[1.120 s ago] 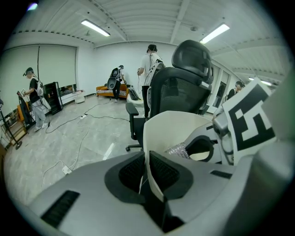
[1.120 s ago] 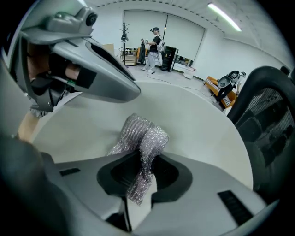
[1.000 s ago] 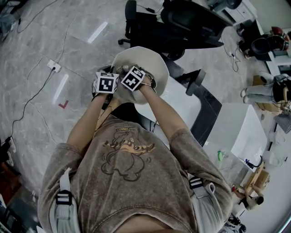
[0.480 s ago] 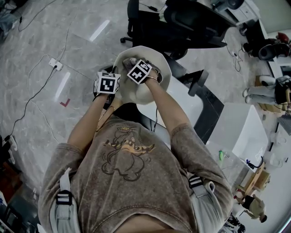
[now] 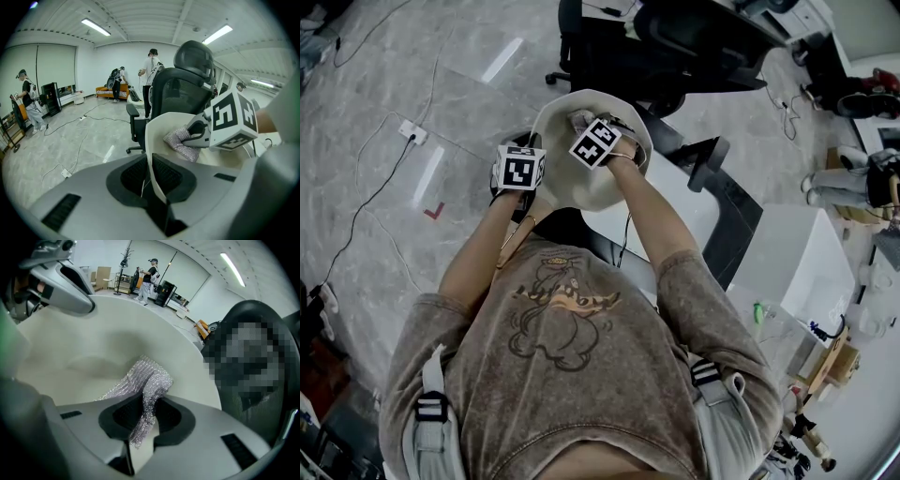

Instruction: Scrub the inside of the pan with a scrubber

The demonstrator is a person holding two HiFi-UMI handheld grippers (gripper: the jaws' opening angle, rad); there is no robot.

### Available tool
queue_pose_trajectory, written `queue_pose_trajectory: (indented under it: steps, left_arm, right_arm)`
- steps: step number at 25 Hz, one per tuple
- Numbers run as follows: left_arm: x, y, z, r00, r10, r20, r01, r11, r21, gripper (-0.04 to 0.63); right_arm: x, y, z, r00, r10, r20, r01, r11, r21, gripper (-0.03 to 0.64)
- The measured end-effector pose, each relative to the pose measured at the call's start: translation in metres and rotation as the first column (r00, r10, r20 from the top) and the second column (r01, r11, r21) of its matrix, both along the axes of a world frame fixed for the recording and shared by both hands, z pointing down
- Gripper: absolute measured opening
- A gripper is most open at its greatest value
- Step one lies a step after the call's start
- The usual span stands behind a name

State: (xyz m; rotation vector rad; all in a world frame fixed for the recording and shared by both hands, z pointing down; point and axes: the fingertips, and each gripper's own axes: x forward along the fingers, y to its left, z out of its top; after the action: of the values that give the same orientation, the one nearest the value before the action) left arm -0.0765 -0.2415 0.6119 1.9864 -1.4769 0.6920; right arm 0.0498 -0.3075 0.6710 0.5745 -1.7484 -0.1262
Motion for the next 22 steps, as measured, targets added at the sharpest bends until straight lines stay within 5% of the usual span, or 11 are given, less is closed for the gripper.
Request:
queue_pose_trajectory:
  steps: [7, 13, 22]
  left_arm:
    - [0.0, 0.0, 0.0, 1.0, 0.003, 0.004, -0.003, 1.0, 0.003, 0.046]
    - [0.001, -0.001, -0.001, 1.0, 0.015, 0.01, -0.015, 1.0, 0.002, 0.046]
    - [0.001, 0.001, -0.002, 1.0, 0.021, 0.015, -0.021, 1.0, 0.003, 0.046]
  right_arm:
    - [0.034, -0.001, 0.003, 0.995, 0.053, -0.081, -0.055, 0.998, -0.024, 0.08]
    - [0.056, 0.007, 0.007, 0.977, -0.002, -0.215, -0.007, 0.999, -0.042, 0.075]
    - [0.071, 0.04, 0.01, 0.962, -0.038, -0.272, -0.016, 0.981, -0.194, 0.075]
